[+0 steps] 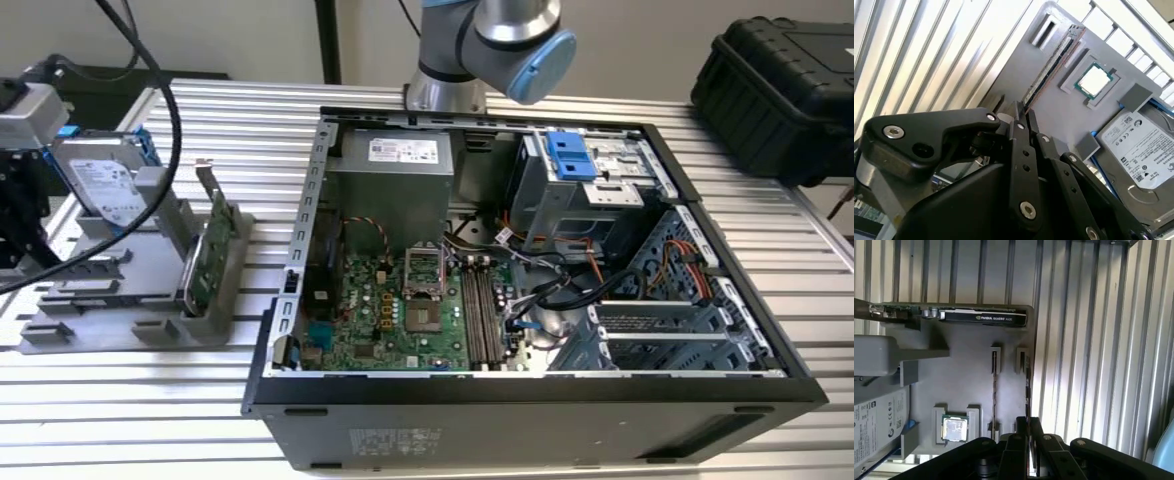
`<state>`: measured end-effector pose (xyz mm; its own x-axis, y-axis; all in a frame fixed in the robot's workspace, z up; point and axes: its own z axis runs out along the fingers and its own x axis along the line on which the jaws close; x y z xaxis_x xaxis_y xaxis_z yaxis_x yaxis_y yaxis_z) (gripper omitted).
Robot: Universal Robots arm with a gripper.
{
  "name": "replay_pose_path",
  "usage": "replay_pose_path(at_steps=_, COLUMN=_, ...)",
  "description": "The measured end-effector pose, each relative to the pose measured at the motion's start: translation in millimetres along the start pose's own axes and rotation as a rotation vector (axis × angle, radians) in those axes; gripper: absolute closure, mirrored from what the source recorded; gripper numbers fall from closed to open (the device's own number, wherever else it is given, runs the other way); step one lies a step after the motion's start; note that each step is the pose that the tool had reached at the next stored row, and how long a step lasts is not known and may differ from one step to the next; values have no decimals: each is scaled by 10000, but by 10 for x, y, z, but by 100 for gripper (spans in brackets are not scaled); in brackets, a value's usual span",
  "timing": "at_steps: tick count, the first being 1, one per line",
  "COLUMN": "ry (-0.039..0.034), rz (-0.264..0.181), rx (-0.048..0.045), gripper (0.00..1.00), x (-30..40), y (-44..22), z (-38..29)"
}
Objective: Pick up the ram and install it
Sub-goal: 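Pick up the ram and move it above insertion slot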
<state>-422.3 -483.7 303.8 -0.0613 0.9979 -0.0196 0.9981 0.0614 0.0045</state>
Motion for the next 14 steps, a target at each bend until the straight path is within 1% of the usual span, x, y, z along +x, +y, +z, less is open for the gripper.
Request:
replay_pose_path(at_steps=7, ry=2, rz=-1, rx=39, gripper=100, x=-7, y=1, z=-292)
replay_pose_path(at_steps=14, ry=5, rz=-1, rx=79, gripper=100, x=-14, y=3, z=-598)
